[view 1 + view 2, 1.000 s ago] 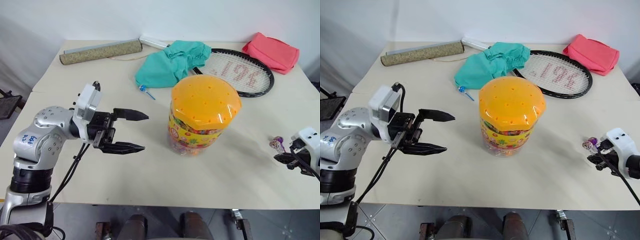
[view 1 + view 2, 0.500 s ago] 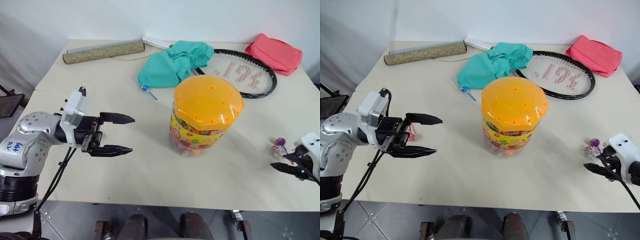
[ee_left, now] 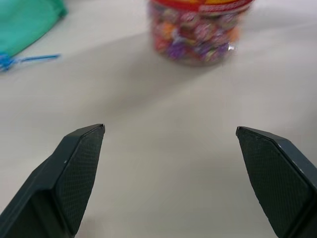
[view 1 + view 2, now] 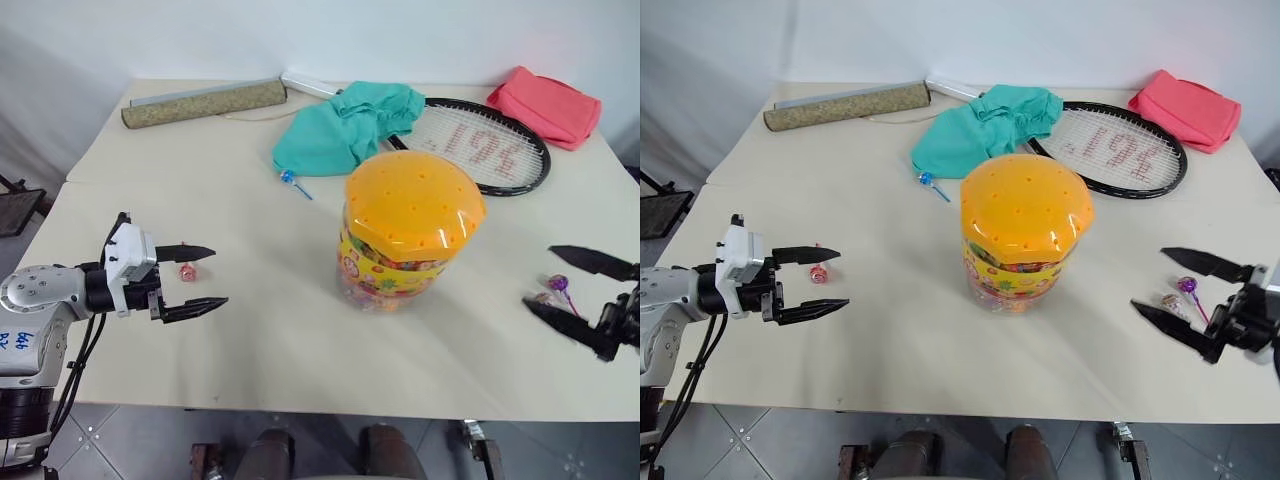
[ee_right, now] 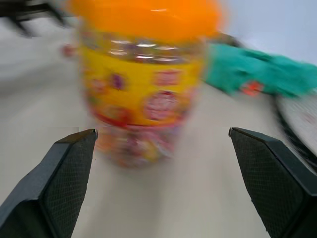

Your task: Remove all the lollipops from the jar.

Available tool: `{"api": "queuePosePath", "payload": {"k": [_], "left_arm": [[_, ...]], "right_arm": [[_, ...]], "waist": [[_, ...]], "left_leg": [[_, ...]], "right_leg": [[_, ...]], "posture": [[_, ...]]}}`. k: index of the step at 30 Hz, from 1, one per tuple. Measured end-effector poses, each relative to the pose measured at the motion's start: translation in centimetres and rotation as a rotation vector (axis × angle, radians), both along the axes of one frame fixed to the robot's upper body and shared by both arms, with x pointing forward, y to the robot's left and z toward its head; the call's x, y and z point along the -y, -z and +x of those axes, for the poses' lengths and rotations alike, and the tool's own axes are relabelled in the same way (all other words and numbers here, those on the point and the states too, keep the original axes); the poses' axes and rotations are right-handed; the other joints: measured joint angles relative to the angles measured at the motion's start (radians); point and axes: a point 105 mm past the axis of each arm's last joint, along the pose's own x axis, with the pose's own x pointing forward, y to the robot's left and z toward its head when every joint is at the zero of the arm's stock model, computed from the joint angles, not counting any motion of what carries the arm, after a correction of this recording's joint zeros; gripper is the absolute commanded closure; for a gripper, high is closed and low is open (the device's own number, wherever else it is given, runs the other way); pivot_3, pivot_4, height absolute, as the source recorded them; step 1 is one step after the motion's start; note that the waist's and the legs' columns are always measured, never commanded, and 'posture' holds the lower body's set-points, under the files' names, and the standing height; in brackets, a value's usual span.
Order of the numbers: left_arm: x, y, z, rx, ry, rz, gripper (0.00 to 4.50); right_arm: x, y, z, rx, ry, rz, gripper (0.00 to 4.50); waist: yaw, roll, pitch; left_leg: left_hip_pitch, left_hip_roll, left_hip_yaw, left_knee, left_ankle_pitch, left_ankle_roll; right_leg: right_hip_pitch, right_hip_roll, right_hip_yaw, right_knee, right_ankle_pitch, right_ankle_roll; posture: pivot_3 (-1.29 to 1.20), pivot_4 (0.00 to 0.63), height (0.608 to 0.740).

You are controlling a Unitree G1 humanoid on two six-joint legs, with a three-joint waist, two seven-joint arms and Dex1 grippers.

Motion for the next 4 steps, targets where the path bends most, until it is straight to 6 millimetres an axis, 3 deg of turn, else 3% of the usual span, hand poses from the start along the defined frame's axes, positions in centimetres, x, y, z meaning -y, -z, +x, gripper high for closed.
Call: {"api": "queuePosePath", "payload": {"k": [4], "left_arm": [[0.36, 0.17, 0.52, 0.027, -0.040, -0.058, 0.00]], "right_arm": [[0.03, 0.32, 0.45, 0.037, -0.003, -0.012, 0.04]], "waist": [[0.011, 0.000, 0.000]], "left_leg": [[0.000, 0.000, -0.005, 0.003, 0.000, 0.000]], "right_leg": [[0.000, 0.000, 0.001, -0.001, 0.000, 0.001]], "posture": [[0.00, 0.150, 0.740]]}}
